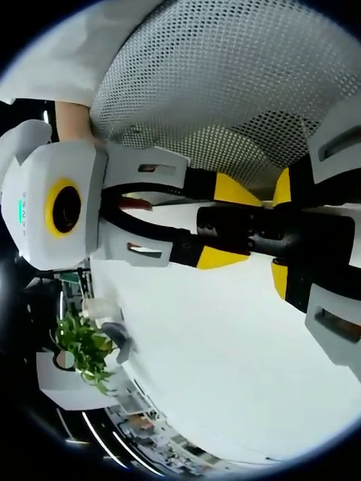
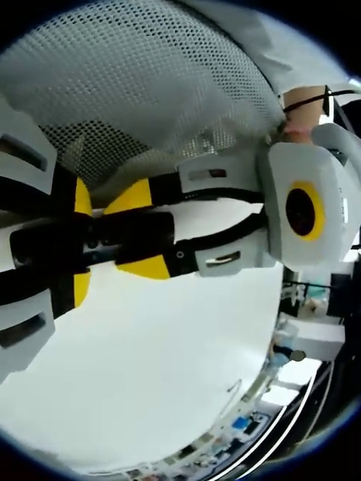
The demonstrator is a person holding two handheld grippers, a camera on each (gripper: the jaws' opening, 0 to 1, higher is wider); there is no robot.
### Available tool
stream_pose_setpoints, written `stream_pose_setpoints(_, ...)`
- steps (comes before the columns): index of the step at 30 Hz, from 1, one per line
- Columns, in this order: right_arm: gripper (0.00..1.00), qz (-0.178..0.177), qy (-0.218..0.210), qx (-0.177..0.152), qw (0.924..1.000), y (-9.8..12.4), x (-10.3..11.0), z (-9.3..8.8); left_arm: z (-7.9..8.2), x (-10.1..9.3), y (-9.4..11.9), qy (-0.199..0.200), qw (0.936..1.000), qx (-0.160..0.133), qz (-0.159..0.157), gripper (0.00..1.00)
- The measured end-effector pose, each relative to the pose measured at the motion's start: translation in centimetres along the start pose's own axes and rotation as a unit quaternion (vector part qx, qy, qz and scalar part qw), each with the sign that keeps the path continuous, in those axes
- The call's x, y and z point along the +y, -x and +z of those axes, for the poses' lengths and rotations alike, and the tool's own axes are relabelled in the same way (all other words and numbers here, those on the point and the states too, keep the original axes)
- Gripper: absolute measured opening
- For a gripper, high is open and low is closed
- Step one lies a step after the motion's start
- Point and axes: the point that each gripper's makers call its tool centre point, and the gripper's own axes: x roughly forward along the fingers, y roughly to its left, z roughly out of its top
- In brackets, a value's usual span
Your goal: Press the specified remote control buttons in sequence, fully releasing each button before pressing the next.
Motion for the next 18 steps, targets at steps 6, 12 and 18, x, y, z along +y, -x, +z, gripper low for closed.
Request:
stream_pose_setpoints(6, 0.22, -0.004, 0.005, 0.004, 1.0, 0.0, 0.0, 0.0, 0.5, 0.9, 1.1, 0.042, 0.9989, -0.016, 0.014, 0.31)
stream_pose_setpoints(12, 0.21, -0.005, 0.0, 0.002, 1.0, 0.0, -0.1, 0.0, 1.5, 1.7, 2.1, 0.078, 0.9956, -0.046, 0.023, 0.32)
stream_pose_setpoints(18, 0.21, -0.005, -0.001, 0.001, 1.0, 0.0, -0.1, 0.0, 3.2, 3.8, 4.9, 0.11, 0.9868, -0.095, 0.071, 0.41)
